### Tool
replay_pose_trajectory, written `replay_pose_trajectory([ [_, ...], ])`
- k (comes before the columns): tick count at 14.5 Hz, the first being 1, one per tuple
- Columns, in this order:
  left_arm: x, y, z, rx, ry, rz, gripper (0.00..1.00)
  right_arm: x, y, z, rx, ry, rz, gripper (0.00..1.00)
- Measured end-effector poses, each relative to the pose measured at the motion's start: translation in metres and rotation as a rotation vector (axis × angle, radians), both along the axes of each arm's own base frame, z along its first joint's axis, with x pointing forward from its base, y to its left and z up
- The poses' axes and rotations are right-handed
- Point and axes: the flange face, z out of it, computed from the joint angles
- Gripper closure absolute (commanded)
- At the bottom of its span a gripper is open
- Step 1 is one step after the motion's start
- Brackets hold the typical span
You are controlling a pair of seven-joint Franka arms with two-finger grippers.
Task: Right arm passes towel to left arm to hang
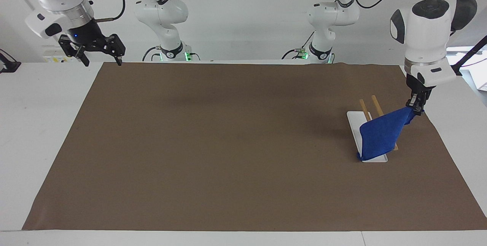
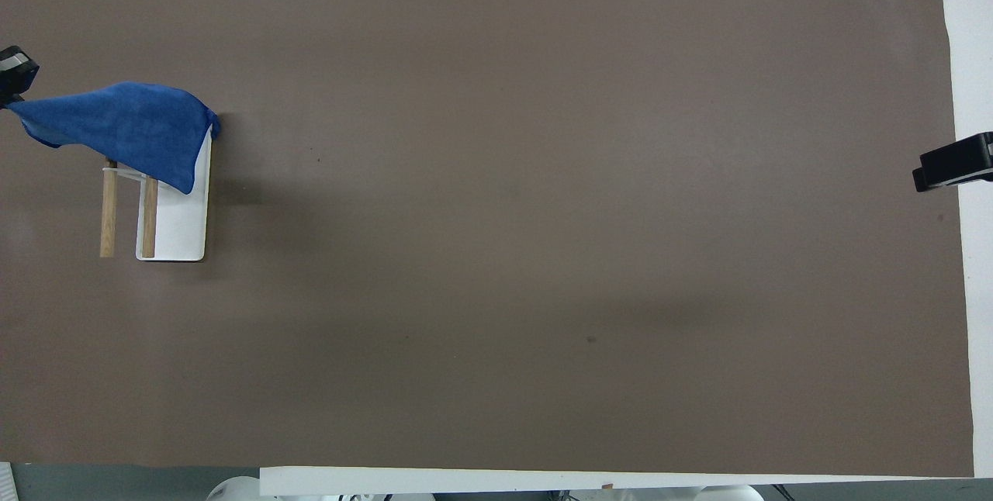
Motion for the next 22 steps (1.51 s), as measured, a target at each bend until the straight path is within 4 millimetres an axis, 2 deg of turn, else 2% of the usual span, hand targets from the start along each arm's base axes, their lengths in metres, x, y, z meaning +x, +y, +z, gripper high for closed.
replay_pose_trajectory([
  [5, -0.007, 0.030, -0.031, -0.012, -0.014, -0.003, 1.00, 0.002, -0.004, -0.013, 0.001, 0.027, -0.007, 0.00],
  [8, -0.007, 0.060, -0.046, -0.016, -0.043, -0.001, 1.00, 0.005, -0.004, -0.018, 0.001, 0.033, -0.006, 0.00],
  [9, -0.006, 0.069, -0.051, -0.018, -0.051, 0.002, 0.94, 0.006, -0.004, -0.019, 0.001, 0.032, -0.006, 0.00],
  [10, -0.004, 0.075, -0.056, -0.019, -0.054, 0.004, 0.61, 0.006, -0.004, -0.019, 0.001, 0.032, -0.006, 0.00],
  [11, -0.003, 0.079, -0.061, -0.020, -0.051, 0.007, 0.01, 0.006, -0.004, -0.019, 0.001, 0.033, -0.006, 0.00],
  [14, -0.004, 0.081, -0.067, -0.019, -0.027, 0.014, 0.00, 0.006, -0.004, -0.019, 0.002, 0.034, -0.006, 0.00],
  [17, -0.019, 0.080, -0.073, -0.008, 0.113, 0.069, 0.00, 0.006, -0.005, -0.021, 0.002, 0.037, -0.007, 0.00],
  [19, -0.033, 0.071, -0.065, -0.054, 0.180, 0.113, 0.00, 0.006, -0.005, -0.021, 0.002, 0.037, -0.008, 0.00],
  [22, -0.054, 0.047, -0.038, -0.128, 0.252, 0.126, 0.00, 0.006, -0.005, -0.021, 0.002, 0.038, -0.008, 0.00],
])
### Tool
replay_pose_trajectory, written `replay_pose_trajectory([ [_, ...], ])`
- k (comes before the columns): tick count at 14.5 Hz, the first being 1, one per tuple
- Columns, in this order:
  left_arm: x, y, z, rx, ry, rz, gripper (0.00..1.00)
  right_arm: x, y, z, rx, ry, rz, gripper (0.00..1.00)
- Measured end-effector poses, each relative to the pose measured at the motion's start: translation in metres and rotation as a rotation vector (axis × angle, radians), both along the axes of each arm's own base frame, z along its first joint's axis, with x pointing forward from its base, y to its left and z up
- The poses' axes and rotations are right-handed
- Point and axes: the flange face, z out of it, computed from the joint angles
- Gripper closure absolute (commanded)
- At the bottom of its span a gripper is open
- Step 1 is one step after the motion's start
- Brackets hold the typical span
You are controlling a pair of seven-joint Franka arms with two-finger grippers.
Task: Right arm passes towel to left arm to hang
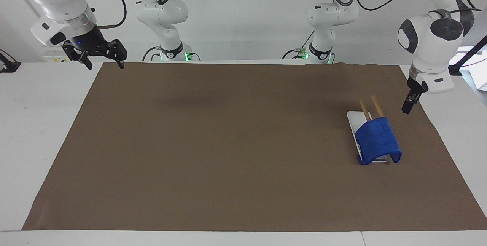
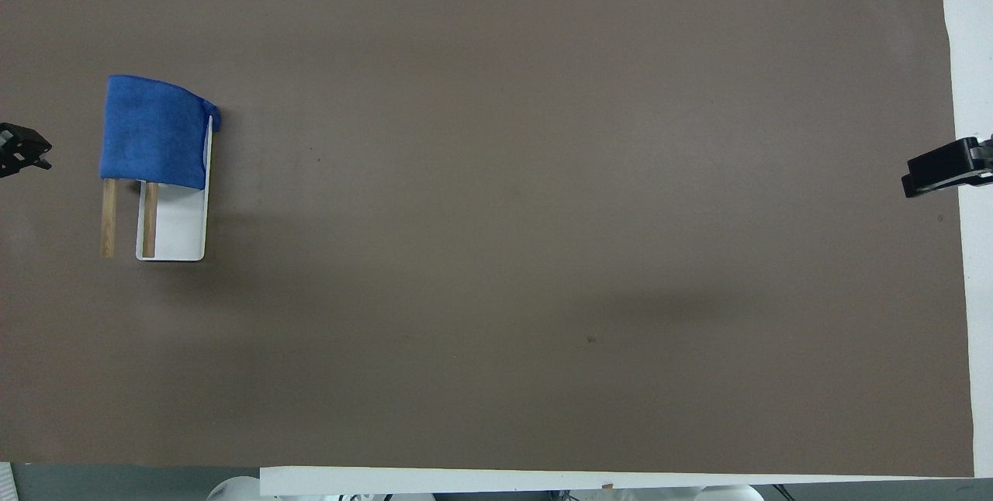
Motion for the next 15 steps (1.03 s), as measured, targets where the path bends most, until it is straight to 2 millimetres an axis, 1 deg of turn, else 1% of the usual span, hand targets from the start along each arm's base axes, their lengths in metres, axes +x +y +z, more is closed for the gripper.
replay_pose_trajectory([
  [2, -0.012, -0.018, 0.025, -0.085, 0.072, -0.056, 0.00, 0.000, 0.000, -0.001, 0.000, 0.003, 0.000, 0.00],
  [3, -0.016, -0.024, 0.042, -0.121, 0.112, -0.100, 0.00, 0.000, 0.000, -0.002, 0.000, 0.006, -0.001, 0.00],
  [5, -0.022, -0.030, 0.077, -0.165, 0.182, -0.238, 0.00, -0.001, -0.002, -0.006, 0.001, 0.015, -0.003, 0.00],
  [7, -0.023, -0.036, 0.108, -0.184, 0.237, -0.400, 0.00, -0.001, -0.005, -0.010, 0.001, 0.019, -0.009, 0.00],
  [8, -0.019, -0.039, 0.119, -0.190, 0.246, -0.456, 0.00, -0.001, -0.006, -0.011, 0.001, 0.019, -0.012, 0.00],
  [9, -0.013, -0.042, 0.125, -0.206, 0.243, -0.492, 0.00, -0.001, -0.007, -0.012, 0.001, 0.020, -0.013, 0.00],
  [10, -0.005, -0.046, 0.123, -0.228, 0.241, -0.512, 0.00, -0.001, -0.007, -0.012, 0.001, 0.020, -0.012, 0.00],
  [13, 0.009, -0.066, 0.107, -0.242, 0.270, -0.559, 0.00, -0.002, -0.007, -0.011, 0.001, 0.018, -0.012, 0.00],
  [15, 0.011, -0.075, 0.105, -0.240, 0.275, -0.574, 0.00, -0.002, -0.007, -0.011, 0.001, 0.018, -0.012, 0.00],
])
